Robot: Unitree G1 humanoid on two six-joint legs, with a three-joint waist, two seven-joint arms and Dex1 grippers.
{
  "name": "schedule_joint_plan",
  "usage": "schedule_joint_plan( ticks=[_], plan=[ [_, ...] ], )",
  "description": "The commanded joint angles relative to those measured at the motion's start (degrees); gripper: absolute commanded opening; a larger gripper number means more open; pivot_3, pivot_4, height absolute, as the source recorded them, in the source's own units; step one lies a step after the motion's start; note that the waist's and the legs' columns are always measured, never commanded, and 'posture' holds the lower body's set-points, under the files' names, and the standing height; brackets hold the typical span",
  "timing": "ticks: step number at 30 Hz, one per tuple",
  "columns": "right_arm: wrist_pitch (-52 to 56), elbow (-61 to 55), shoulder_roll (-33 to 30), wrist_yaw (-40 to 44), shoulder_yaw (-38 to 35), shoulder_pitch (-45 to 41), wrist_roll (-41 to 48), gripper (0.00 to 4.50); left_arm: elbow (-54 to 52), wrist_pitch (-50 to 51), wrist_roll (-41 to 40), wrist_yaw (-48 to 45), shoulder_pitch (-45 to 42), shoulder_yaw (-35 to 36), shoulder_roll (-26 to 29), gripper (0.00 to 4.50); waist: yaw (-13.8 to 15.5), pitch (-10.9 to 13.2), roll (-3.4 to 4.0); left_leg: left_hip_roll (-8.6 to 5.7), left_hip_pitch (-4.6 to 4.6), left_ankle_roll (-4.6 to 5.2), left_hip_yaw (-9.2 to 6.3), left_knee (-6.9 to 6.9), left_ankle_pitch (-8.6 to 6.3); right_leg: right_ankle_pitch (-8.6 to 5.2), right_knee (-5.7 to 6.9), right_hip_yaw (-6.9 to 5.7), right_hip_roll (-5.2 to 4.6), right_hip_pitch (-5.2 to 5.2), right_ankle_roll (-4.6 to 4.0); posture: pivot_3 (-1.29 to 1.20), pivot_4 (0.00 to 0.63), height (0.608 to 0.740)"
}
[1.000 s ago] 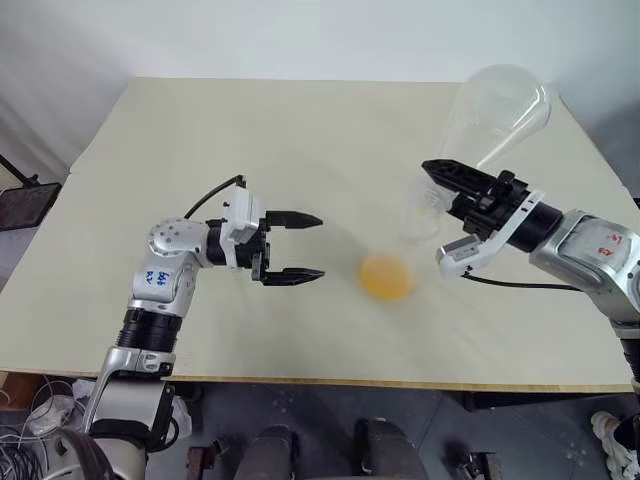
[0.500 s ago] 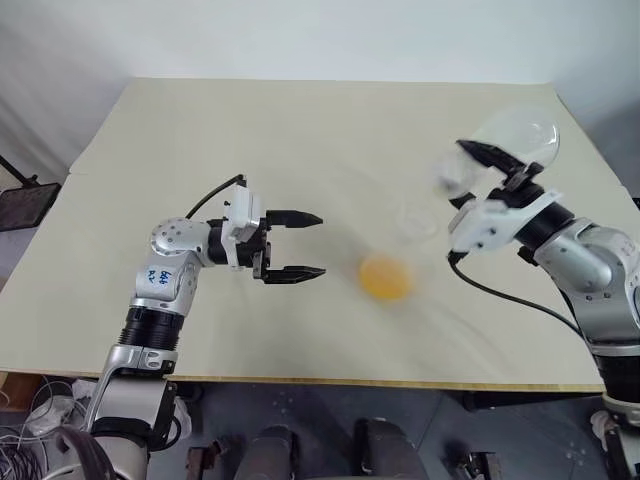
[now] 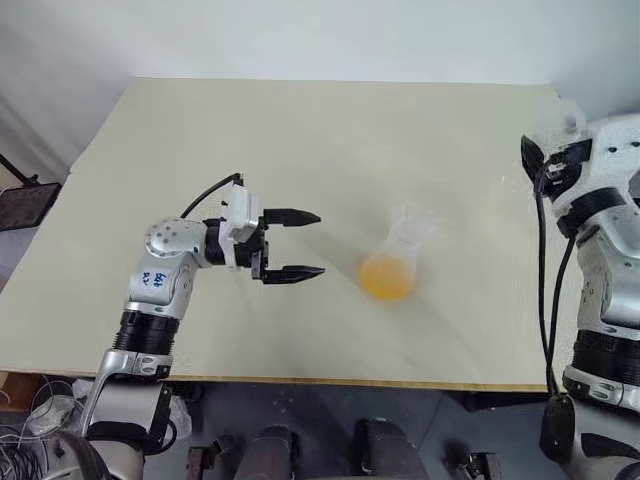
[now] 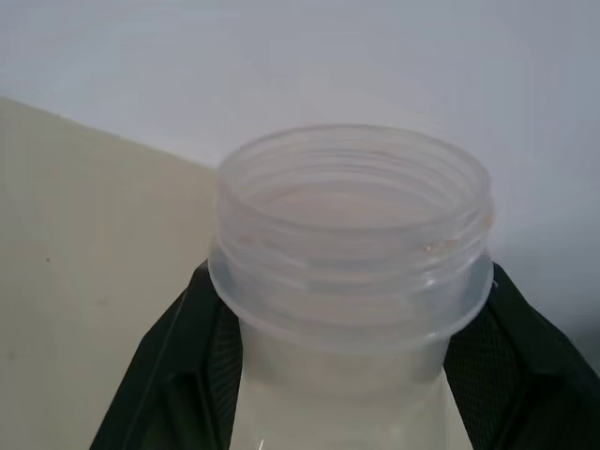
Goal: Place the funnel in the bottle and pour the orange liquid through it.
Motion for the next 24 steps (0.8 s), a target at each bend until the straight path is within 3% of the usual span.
schedule_joint_plan(
  ticks=[1, 5, 17, 23, 24],
  plan=[
    [-1.65, 3.38, 0.48, -1.1, -4.29, -1.19, 4.75, 2.44, -3.07, 0.64, -1.38, 0.83, 0.66, 1.57, 0.76, 4.5, 0.0, 0.0, 0.0, 0.0, 0.0, 0.0, 0.0, 0.0, 0.0, 0.0, 0.0, 0.01, 0.0, -0.01, 0.0, 0.0, 0.15, 0.74],
    [-3.62, 7.99, 1.73, -2.15, -6.32, -1.07, 7.85, 2.44, -4.39, 1.34, -1.6, 1.55, 1.23, 1.84, 1.04, 4.5, 0.01, 0.0, 0.0, -0.01, 0.0, 0.0, -0.01, 0.01, 0.0, 0.0, 0.01, 0.0, -0.01, 0.0, 0.0, 0.0, 0.15, 0.74],
    [-3.94, 4.83, 0.83, -3.74, -5.21, 4.01, 9.01, 2.44, -5.2, 2.15, -1.6, 2.51, 1.57, 1.75, 0.98, 4.5, 0.0, -0.02, 0.06, -0.02, 0.0, 0.0, 0.02, -0.01, 0.0, 0.0, 0.01, 0.13, -0.03, -0.01, 0.0, 0.0, 0.15, 0.74],
    [-2.73, 3.38, -0.51, -4.51, -4.68, 4.36, 8.29, 4.44, -3.87, 1.5, -1.28, 2.49, 0.69, 1.34, 0.14, 4.5, 0.15, -0.02, 0.06, -0.01, 0.0, 0.0, 0.02, -0.01, 0.0, 0.0, 0.0, 0.19, -0.02, -0.01, 0.0, 0.0, 0.15, 0.74],
    [-2.39, 2.96, -0.77, -4.43, -4.7, 4.45, 8.57, 4.47, -3.58, 1.38, -1.19, 2.47, 0.54, 1.27, -0.02, 4.5, 0.17, -0.02, 0.06, -0.01, 0.0, 0.0, 0.01, -0.01, 0.0, 0.0, 0.0, 0.19, -0.03, -0.01, 0.0, 0.0, 0.15, 0.74]
  ],
)
